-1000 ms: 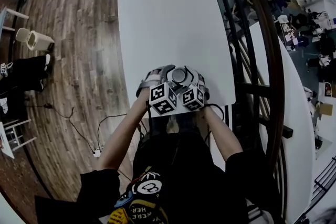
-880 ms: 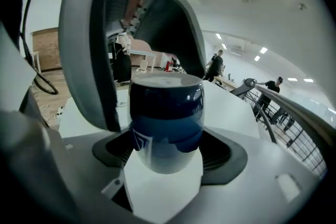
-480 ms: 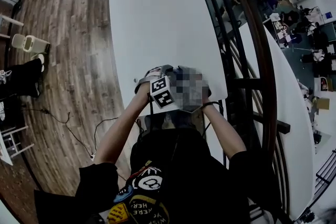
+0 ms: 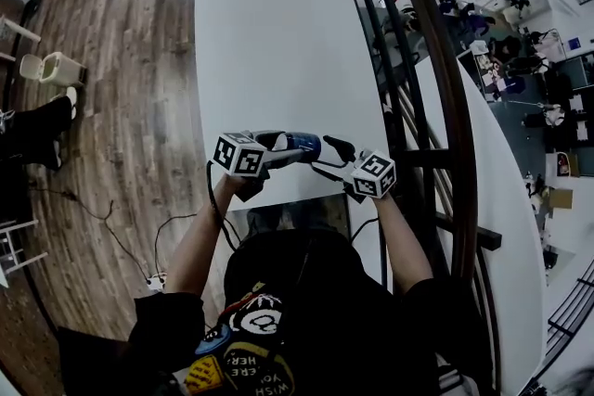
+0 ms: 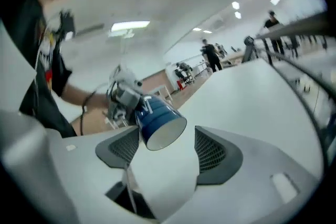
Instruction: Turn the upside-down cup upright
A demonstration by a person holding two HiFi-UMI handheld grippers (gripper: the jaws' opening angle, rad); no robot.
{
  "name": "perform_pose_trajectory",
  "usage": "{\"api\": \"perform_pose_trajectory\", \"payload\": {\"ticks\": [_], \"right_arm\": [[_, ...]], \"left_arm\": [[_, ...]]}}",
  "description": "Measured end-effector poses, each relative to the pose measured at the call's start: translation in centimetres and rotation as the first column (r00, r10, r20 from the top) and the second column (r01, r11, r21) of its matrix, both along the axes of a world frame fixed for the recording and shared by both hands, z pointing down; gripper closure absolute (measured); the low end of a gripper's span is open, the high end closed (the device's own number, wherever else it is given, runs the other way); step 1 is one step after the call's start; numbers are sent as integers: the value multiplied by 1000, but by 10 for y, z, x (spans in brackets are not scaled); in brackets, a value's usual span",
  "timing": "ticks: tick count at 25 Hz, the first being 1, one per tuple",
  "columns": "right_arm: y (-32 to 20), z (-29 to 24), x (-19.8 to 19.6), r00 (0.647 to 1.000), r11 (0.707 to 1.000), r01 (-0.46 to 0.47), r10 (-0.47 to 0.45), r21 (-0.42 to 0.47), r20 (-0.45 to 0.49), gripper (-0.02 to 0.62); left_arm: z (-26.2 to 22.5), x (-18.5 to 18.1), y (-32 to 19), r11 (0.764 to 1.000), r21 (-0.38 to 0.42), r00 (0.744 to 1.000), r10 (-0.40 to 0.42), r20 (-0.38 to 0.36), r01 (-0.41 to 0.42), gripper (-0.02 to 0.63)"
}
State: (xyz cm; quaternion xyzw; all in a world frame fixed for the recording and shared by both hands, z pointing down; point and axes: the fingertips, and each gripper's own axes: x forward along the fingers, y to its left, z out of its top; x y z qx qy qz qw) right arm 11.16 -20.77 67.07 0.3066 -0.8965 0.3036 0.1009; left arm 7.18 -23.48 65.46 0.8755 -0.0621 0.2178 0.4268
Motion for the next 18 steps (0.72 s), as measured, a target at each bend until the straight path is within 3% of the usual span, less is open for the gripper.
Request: {"api": "perform_pose_trajectory", "payload": {"ticks": [1,2,4,9,11,13,16,18], "right_arm": [[0,-11,2,987,997,-25,36,-70,160,272],[0,-24,1,950,993,-20,56,-119,307,320],[1,-46,-9,869,989,33,43,-145,492,398],[1,-69,-36,811,986,104,-10,-127,584,525],[4,-70,-42,814,984,120,-22,-129,581,534],[2,-64,-54,852,982,146,-65,-117,519,532],[-4,-43,-77,926,970,228,-189,-84,328,536],[-11,-27,-82,945,961,265,-243,-77,220,560]], "left_arm": [[-4,-5,-3,999,-27,998,-40,-42,39,270],[-8,-9,-5,996,-48,994,-72,-82,68,270],[-17,-13,-6,993,-69,983,-103,-155,93,270],[-32,-12,9,997,-11,967,-79,-243,79,270],[-32,-17,11,995,21,962,-86,-258,94,270],[-24,-30,10,992,41,965,-103,-242,116,268],[-1,-57,5,984,44,974,-161,-158,170,268],[17,-80,2,971,60,970,-229,-76,234,270]]}}
